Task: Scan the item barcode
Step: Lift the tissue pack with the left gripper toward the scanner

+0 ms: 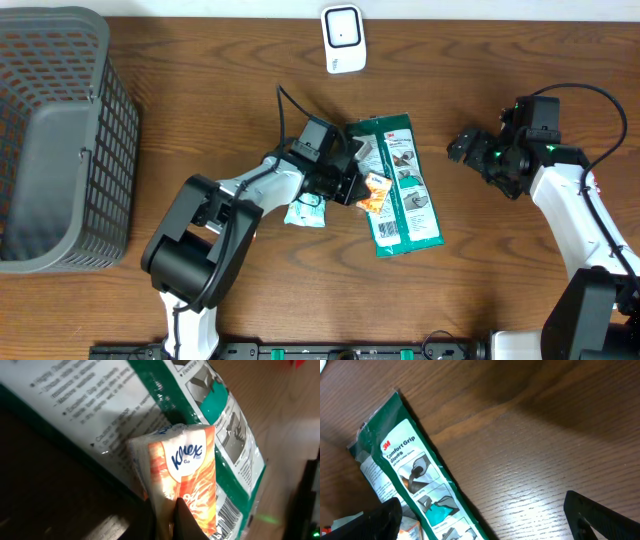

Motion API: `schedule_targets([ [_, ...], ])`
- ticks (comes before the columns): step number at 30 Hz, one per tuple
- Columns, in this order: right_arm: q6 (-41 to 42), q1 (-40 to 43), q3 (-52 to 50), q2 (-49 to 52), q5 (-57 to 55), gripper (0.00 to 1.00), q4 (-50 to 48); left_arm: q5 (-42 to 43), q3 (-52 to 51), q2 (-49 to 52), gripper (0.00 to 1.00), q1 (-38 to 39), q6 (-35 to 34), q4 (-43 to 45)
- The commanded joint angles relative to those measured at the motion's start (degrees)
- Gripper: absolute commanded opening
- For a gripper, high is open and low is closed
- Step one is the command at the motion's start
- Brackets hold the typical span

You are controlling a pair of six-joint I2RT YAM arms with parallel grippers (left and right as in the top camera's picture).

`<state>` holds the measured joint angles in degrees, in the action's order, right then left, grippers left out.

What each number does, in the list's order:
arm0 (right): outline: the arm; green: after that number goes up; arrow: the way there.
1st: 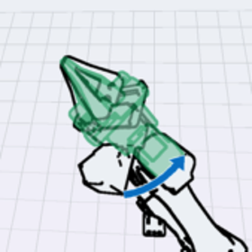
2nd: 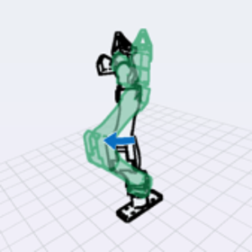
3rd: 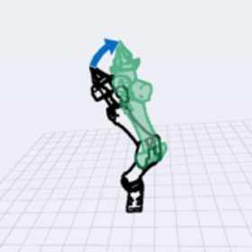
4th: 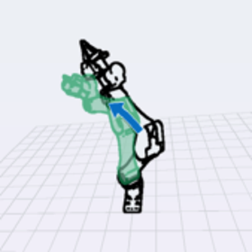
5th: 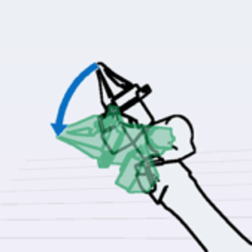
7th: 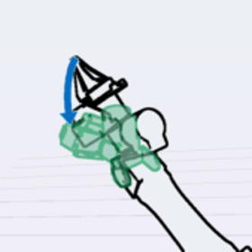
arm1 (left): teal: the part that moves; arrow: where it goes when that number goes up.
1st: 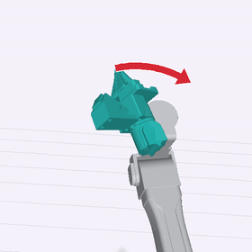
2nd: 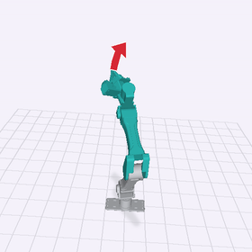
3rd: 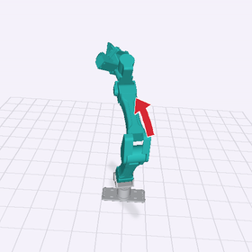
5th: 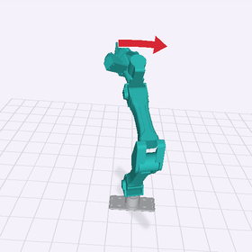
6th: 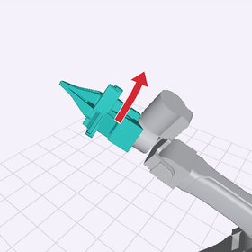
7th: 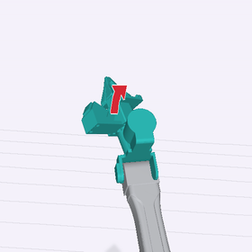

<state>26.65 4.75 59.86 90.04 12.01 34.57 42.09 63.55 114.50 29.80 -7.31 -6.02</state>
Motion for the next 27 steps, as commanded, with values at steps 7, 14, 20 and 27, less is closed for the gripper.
schedule_targets([
  [7, -0.6, 0.4, 0.0, -0.7, 0.3, 0.99, -0.1, 24.7, 0.6, -5.0, 0.07, -9.0, -15.8, 7.7],
  [14, -0.6, 0.4, 0.0, -0.7, 0.3, 0.99, 0.0, 46.5, 0.6, -5.0, 0.07, -13.5, -41.8, 27.2],
  [20, -0.6, 0.4, 0.0, -0.7, 0.3, 0.99, 0.0, 48.0, 0.6, -5.2, 0.07, -14.2, -66.2, 35.0],
  [27, -0.6, 0.4, 0.0, -0.7, 0.3, 0.99, 0.0, 48.0, 0.5, -7.6, 0.07, -16.5, -77.2, 46.5],
])
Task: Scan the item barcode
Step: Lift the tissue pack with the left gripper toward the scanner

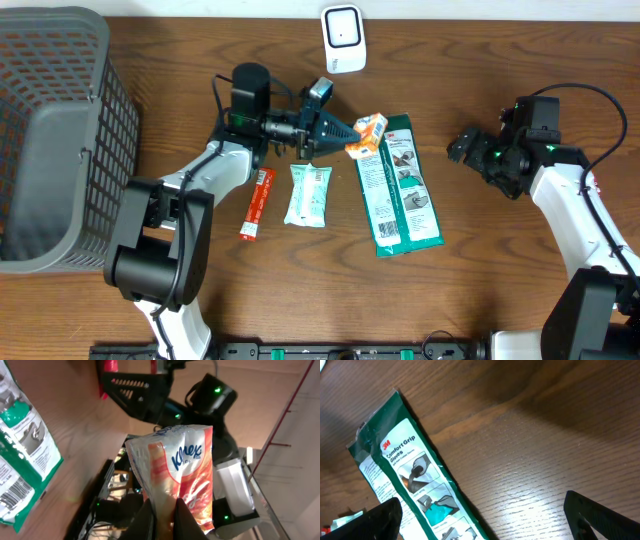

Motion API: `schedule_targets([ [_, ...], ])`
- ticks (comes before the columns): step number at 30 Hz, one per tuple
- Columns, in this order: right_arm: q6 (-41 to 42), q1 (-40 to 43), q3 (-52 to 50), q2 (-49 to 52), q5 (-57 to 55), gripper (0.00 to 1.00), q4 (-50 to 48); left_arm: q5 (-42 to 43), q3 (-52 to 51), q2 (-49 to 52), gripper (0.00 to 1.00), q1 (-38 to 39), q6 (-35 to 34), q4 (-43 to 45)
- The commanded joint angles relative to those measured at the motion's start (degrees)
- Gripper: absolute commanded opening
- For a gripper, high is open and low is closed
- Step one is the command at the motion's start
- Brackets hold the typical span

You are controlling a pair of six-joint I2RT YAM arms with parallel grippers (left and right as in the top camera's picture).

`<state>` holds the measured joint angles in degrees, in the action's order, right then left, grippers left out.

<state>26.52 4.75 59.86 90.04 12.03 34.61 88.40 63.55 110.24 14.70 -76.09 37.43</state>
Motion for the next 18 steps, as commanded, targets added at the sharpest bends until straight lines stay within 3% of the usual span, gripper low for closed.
schedule_targets([
  [1, -0.5, 0.4, 0.0, -0.7, 0.3, 0.99, -0.1, 1.6, 0.5, -4.4, 0.07, -1.9, -9.4, 4.7],
  [12, -0.5, 0.4, 0.0, -0.7, 0.3, 0.99, -0.1, 1.6, 0.5, -25.6, 0.07, -13.5, -11.6, 5.7],
  [18, -0.5, 0.4, 0.0, -0.7, 0.3, 0.99, -0.1, 1.6, 0.4, -31.6, 0.07, -14.3, -16.3, 5.1],
])
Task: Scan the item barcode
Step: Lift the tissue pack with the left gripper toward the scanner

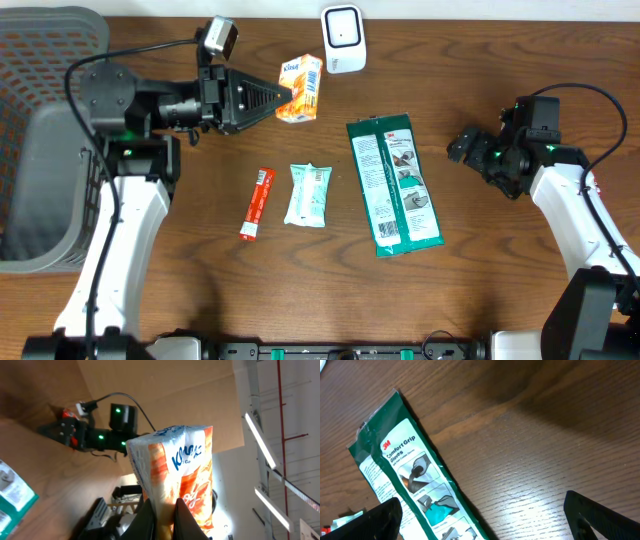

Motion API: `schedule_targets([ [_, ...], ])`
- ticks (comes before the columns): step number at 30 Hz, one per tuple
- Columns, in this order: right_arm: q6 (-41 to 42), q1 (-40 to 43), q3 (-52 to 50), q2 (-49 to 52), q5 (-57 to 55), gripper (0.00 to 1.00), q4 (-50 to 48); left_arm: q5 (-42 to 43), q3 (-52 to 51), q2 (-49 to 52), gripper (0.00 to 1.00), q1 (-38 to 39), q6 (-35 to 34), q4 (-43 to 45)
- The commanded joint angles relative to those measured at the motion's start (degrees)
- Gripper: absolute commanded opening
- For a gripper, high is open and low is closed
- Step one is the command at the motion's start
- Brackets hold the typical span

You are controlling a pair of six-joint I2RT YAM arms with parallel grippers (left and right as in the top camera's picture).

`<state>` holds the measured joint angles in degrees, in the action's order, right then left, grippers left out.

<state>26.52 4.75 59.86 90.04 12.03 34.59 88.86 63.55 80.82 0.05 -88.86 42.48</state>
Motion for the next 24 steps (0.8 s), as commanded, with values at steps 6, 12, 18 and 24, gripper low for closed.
schedule_targets([
  [6, -0.5, 0.4, 0.0, -0.7, 0.3, 0.99, -0.1, 0.1, 0.4, -5.2, 0.07, 0.1, -6.2, 0.0],
  [12, -0.5, 0.4, 0.0, -0.7, 0.3, 0.99, -0.1, 0.7, 0.4, -6.2, 0.07, 0.1, -7.7, 0.1],
  [18, -0.5, 0.4, 0.0, -0.7, 0.3, 0.99, -0.1, 1.1, 0.4, -8.7, 0.07, 0.1, -10.5, 0.1],
  [24, -0.5, 0.4, 0.0, -0.7, 0.3, 0.99, -0.1, 1.1, 0.4, -12.6, 0.07, 0.1, -10.4, 0.1],
])
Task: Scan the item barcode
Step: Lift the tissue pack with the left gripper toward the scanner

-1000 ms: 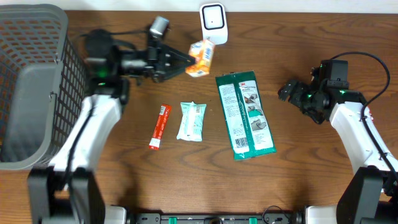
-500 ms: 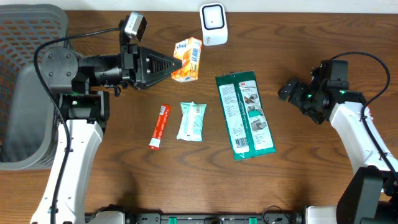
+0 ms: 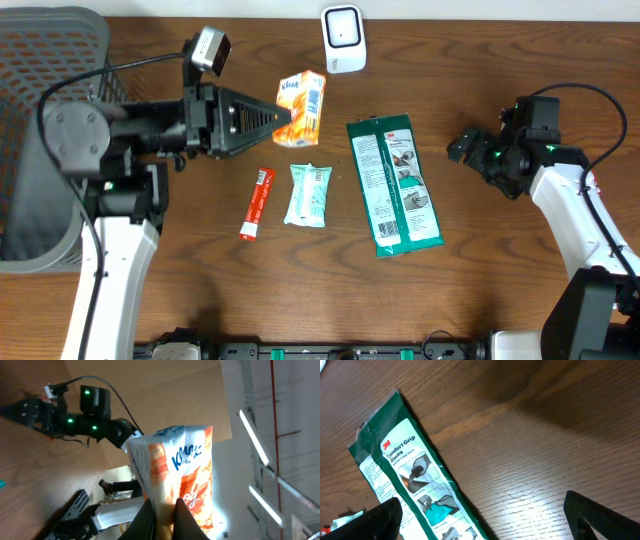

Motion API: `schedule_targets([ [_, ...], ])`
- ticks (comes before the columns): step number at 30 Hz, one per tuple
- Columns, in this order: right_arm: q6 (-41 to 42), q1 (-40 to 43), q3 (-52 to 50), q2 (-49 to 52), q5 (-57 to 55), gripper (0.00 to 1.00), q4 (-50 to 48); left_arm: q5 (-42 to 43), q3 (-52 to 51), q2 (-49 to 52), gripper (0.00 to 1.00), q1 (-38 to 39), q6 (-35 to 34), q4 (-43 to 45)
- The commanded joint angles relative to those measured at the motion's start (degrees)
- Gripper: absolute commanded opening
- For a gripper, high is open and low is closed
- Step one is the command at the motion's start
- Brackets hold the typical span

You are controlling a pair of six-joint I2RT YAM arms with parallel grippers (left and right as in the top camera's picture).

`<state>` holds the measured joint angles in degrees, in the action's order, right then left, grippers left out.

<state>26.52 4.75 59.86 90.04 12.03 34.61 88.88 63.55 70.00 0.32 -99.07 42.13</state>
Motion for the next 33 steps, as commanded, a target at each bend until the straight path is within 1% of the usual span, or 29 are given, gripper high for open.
schedule_targets([
  [1, -0.5, 0.4, 0.0, -0.7, 0.3, 0.99, -0.1, 1.1, 0.4, -2.0, 0.07, -0.2, -0.2, 0.4],
  [6, -0.5, 0.4, 0.0, -0.7, 0.3, 0.99, -0.1, 1.1, 0.4, -1.9, 0.07, -0.2, 0.4, 0.4],
  [11, -0.5, 0.4, 0.0, -0.7, 0.3, 0.99, -0.1, 1.1, 0.4, -1.6, 0.07, -0.2, 8.0, 0.4],
  [18, -0.5, 0.4, 0.0, -0.7, 0.3, 0.99, -0.1, 0.7, 0.4, 1.4, 0.07, 0.0, 13.4, 0.4],
  [21, -0.5, 0.4, 0.0, -0.7, 0.3, 0.99, -0.1, -1.0, 0.4, 3.5, 0.07, 1.0, 15.1, 0.4],
  [23, -0.5, 0.4, 0.0, -0.7, 0.3, 0.99, -0.1, -4.0, 0.4, 5.1, 0.07, 2.3, 15.5, 0.4],
  [26, -0.5, 0.4, 0.0, -0.7, 0.3, 0.99, -0.1, -8.6, 0.4, 7.9, 0.07, 4.4, 18.3, 0.0],
  [28, -0.5, 0.4, 0.0, -0.7, 0.3, 0.99, -0.1, -10.4, 0.4, 9.9, 0.07, 6.0, 23.7, -4.4],
  [30, -0.5, 0.4, 0.0, -0.7, 0.3, 0.99, -0.1, -12.5, 0.4, 11.1, 0.07, 7.3, 29.5, -11.8],
  [31, -0.5, 0.4, 0.0, -0.7, 0.3, 0.99, -0.1, -15.0, 0.4, 11.6, 0.07, 8.2, 33.8, -17.1],
  [33, -0.5, 0.4, 0.0, -0.7, 0.3, 0.99, -0.1, -23.3, 0.5, 11.8, 0.07, 10.1, 43.3, -28.8],
])
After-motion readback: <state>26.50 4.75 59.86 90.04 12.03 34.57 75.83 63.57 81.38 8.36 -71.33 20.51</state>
